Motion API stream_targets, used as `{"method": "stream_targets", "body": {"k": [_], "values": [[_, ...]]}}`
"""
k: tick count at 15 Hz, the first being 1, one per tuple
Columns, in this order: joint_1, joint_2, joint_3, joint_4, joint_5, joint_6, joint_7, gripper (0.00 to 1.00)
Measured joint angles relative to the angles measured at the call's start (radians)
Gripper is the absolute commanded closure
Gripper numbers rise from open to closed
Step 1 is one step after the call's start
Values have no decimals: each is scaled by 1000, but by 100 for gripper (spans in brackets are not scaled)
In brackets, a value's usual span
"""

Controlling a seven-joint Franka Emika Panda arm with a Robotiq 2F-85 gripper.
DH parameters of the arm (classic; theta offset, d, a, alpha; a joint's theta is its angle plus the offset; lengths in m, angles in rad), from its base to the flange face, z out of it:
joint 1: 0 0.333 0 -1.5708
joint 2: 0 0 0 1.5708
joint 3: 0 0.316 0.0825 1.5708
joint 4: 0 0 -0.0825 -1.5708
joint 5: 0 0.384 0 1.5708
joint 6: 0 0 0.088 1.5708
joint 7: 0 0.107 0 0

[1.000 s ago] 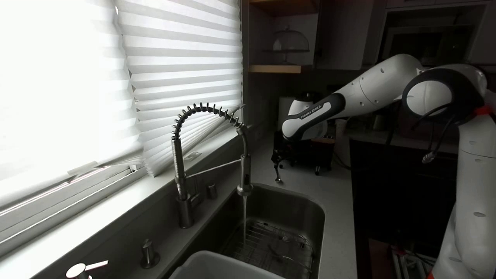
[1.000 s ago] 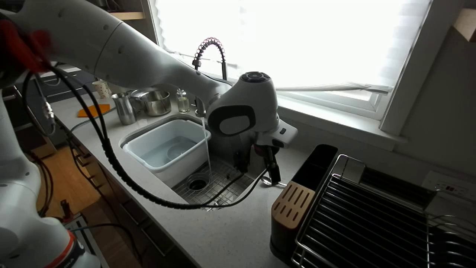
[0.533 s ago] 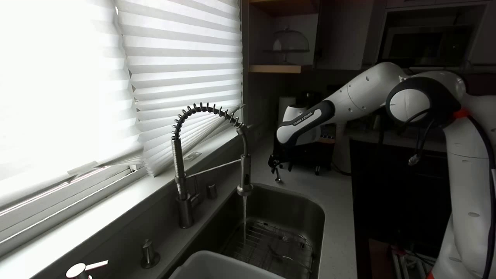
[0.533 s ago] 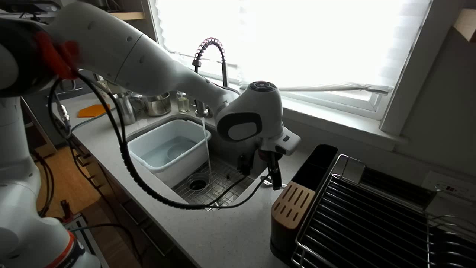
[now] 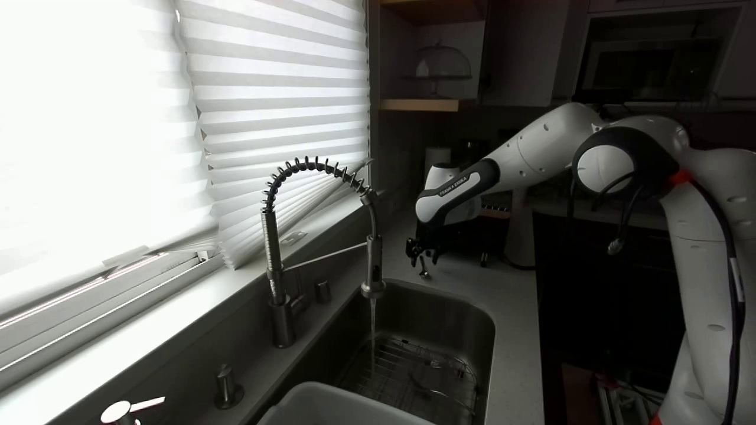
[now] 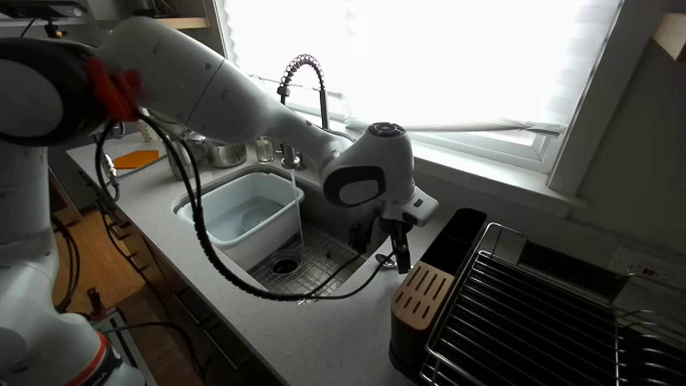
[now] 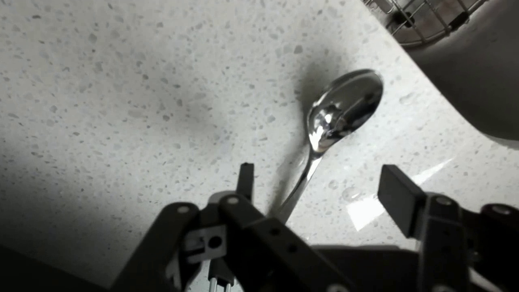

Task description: Open the faucet and place the silver spoon under the faucet then put the spoon on the dishrack

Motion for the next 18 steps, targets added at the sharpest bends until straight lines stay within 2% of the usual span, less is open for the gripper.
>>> {"method": "stream_targets", "body": {"k": [3,4,5,6,7,8,10,11,14,18], "values": [[1,17,1,13,0,0,6,71],[1,22,1,18,0,0,9,73],[1,27,1,22,0,0,12,53],[1,32,1,25,0,0,14,41],[1,36,1,29,0,0,16,41],[1,40,1,31,-1,0,16,35],[2,46,1,33,-1,0,16,72],[2,49,1,34,-1,0,16,76],[2,52,0,40,-3,0,16,99],[2,55,1,44,-3,-1,17,98]]}}
